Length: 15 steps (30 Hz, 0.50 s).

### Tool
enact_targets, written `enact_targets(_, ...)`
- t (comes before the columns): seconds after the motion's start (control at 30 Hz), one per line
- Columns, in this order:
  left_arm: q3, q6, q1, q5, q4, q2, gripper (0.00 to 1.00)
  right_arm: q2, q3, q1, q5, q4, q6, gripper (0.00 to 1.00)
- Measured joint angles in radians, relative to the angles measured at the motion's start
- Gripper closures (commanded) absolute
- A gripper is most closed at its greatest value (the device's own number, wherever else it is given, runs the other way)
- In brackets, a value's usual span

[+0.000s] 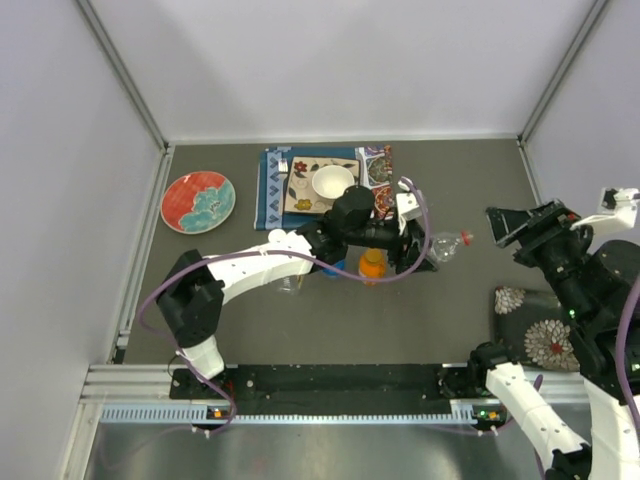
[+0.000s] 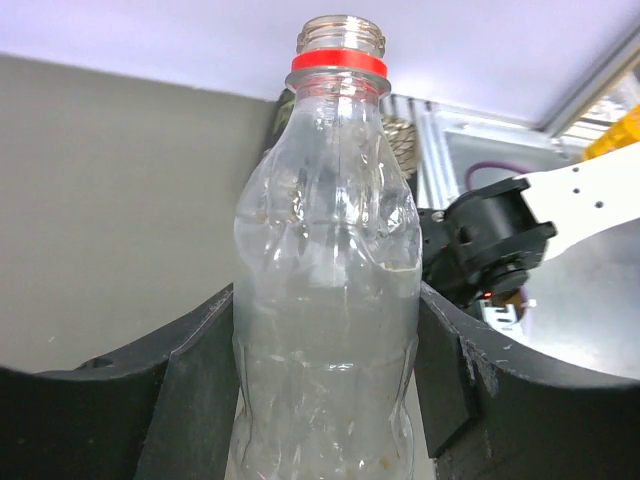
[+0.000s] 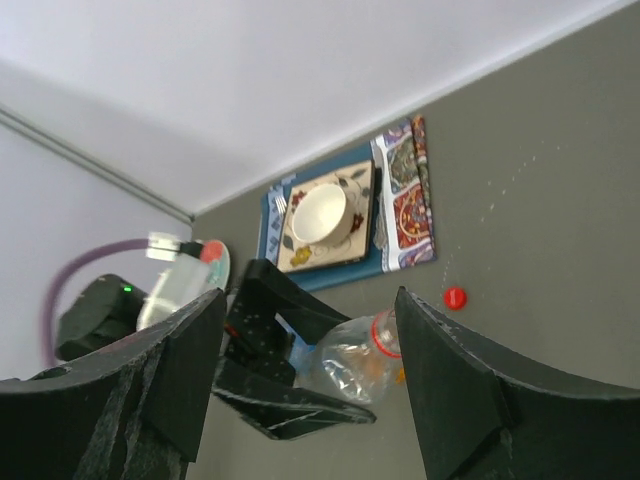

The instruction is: Unscrew the bottle caps

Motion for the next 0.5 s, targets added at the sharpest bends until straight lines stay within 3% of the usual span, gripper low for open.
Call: enact_targets(0.5,-0.03,-0.093,-0.016,0.08,0.143,-0.077,0.6,0.05,-0.182,0.0,-0.134,0.038,0.0,0.4)
